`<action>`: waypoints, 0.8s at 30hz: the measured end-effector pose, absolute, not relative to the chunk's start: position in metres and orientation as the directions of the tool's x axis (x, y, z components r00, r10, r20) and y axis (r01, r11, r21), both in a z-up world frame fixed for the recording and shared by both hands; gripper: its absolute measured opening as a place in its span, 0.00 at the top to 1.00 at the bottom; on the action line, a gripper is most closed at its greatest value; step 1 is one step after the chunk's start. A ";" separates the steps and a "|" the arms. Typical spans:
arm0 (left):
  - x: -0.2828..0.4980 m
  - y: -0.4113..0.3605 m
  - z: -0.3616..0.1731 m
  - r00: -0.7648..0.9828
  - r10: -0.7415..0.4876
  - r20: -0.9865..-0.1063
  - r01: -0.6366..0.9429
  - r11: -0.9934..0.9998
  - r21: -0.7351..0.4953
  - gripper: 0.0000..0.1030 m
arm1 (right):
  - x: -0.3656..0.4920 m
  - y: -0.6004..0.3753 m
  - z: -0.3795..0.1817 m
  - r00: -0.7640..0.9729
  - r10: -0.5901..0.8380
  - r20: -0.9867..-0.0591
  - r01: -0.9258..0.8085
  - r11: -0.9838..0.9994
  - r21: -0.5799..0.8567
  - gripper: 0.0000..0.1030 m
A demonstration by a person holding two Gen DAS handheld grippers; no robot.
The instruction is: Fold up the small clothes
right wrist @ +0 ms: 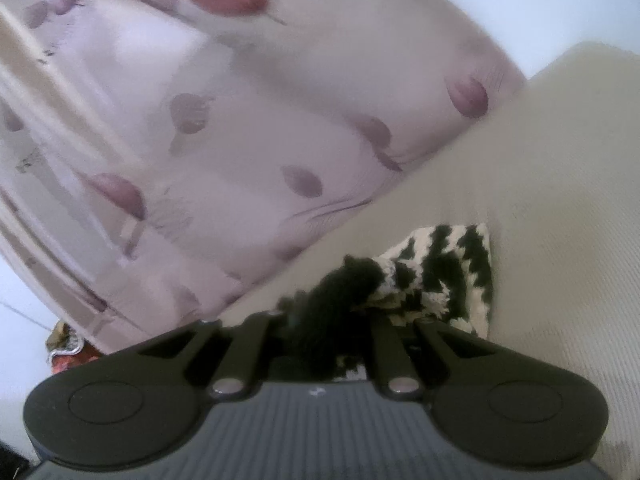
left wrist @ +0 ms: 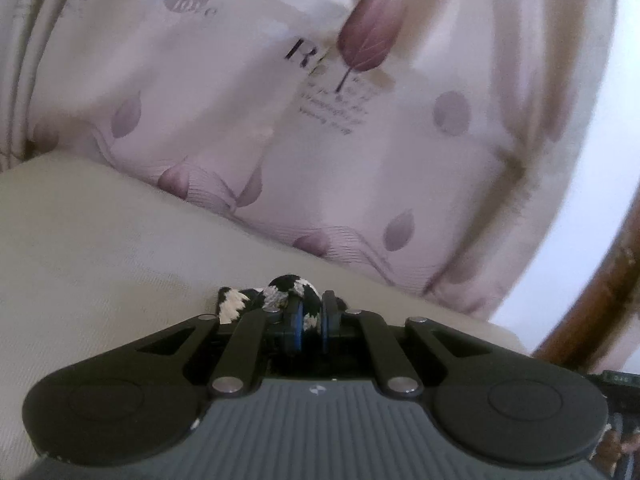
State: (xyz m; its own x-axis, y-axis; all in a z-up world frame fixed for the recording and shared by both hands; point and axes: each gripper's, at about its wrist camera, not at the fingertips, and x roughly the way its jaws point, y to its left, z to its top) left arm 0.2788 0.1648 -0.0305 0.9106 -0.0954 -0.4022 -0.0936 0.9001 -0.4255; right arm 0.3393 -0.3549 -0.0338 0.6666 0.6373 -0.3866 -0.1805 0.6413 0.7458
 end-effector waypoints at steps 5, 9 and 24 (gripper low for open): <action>0.320 0.167 -0.055 0.888 -0.046 -0.458 -0.154 0.908 -0.390 0.92 | 0.380 -0.352 -0.067 0.663 0.619 -0.421 -0.101 0.631 0.770 0.90; 0.342 0.167 -0.069 0.874 -0.031 -0.486 -0.178 0.908 -0.380 0.91 | 0.399 -0.350 -0.095 0.660 0.613 -0.433 -0.045 0.608 0.793 0.89; 0.356 0.163 -0.069 0.895 0.131 -0.426 -0.280 0.910 -0.307 0.07 | 0.379 -0.376 -0.088 0.772 0.590 -0.235 -0.099 0.477 0.873 0.70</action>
